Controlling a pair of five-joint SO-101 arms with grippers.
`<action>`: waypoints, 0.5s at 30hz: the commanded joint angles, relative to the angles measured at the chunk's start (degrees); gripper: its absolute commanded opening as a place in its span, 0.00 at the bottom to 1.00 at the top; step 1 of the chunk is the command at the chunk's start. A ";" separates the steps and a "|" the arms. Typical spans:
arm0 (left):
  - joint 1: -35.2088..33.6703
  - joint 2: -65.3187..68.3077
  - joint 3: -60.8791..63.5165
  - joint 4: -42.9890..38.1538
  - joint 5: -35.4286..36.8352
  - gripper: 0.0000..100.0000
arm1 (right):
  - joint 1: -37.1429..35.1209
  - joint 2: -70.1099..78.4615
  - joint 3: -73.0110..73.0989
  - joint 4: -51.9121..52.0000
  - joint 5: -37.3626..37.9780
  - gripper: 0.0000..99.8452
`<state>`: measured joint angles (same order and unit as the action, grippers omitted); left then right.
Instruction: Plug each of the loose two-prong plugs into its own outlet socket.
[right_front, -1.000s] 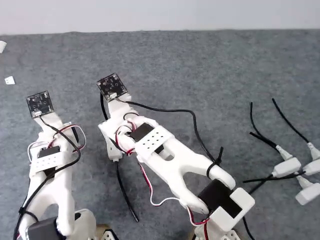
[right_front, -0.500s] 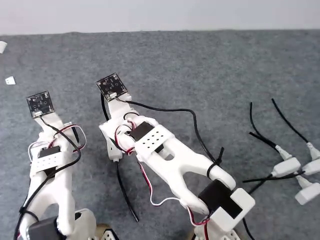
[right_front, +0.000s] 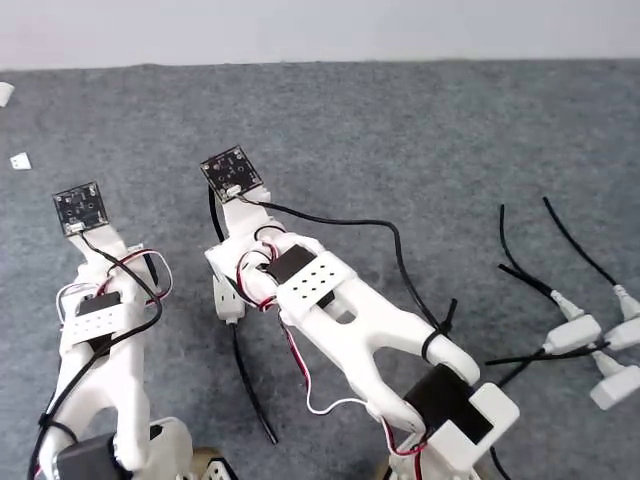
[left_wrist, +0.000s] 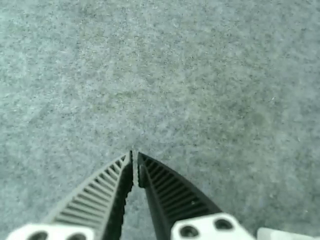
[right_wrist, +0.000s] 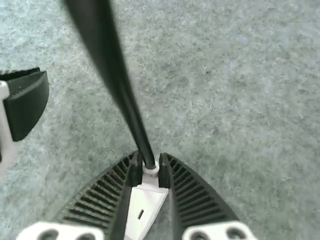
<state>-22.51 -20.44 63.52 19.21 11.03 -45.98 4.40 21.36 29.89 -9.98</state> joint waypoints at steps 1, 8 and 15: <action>-0.44 -0.97 -1.10 -1.32 0.53 0.01 | 1.01 -0.31 -0.62 -2.51 -0.53 0.01; -0.44 -0.97 -1.10 -1.32 0.44 0.01 | 0.66 -0.31 -0.53 -2.59 -0.53 0.01; -0.44 -0.97 -1.10 -1.32 0.35 0.01 | 0.13 -0.22 1.85 -2.77 -0.53 0.01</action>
<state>-22.51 -20.44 63.52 19.21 11.03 -45.98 4.66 23.12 27.96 -9.98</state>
